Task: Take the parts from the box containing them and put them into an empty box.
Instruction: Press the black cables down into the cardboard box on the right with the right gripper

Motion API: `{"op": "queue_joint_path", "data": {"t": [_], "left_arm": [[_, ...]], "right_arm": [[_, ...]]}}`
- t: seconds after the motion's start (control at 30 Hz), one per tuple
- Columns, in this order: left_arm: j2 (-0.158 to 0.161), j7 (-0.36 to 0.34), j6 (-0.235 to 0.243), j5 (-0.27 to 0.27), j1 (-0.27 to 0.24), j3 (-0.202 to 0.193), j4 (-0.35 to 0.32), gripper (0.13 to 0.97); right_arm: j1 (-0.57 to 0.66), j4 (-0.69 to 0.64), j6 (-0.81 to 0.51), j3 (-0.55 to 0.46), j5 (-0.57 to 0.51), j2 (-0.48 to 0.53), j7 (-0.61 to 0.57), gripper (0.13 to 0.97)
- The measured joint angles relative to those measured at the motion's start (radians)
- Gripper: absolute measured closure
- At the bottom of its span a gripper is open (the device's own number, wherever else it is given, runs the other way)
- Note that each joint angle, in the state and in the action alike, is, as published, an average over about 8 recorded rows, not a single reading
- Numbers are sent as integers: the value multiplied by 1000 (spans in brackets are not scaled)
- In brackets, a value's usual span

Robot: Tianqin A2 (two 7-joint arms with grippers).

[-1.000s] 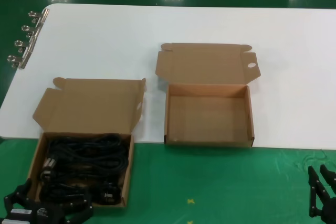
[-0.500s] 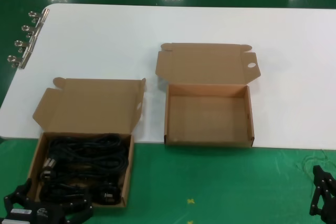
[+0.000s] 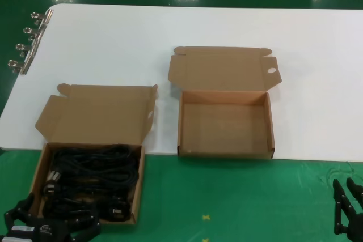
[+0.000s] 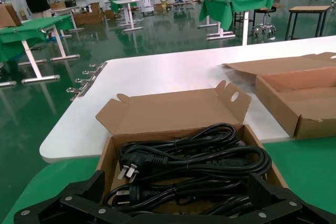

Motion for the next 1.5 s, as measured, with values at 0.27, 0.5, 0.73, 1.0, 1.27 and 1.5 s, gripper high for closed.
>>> {"op": "queue_joint_path", "data": {"t": [0.27, 0.5, 0.73, 1.0, 1.27, 1.5], "left_arm": [[0, 0, 0, 0, 0, 0, 0, 132], [0, 4, 13, 0, -6, -6, 6, 132], [-8, 36, 81, -7, -41, -30, 45, 132], [-46, 184, 222, -11, -91, -61, 78, 132], [-150, 381, 376, 25, -152, -38, 72, 132], [-279, 395, 477, 163, -287, 82, 112, 132]], "right_arm": [[0, 0, 0, 0, 0, 0, 0, 828], [0, 0, 0, 0, 0, 0, 0, 709], [0, 0, 0, 0, 0, 0, 0, 562], [0, 0, 0, 0, 0, 0, 0, 423], [0, 0, 0, 0, 0, 0, 0, 276], [0, 0, 0, 0, 0, 0, 0, 194]]}}
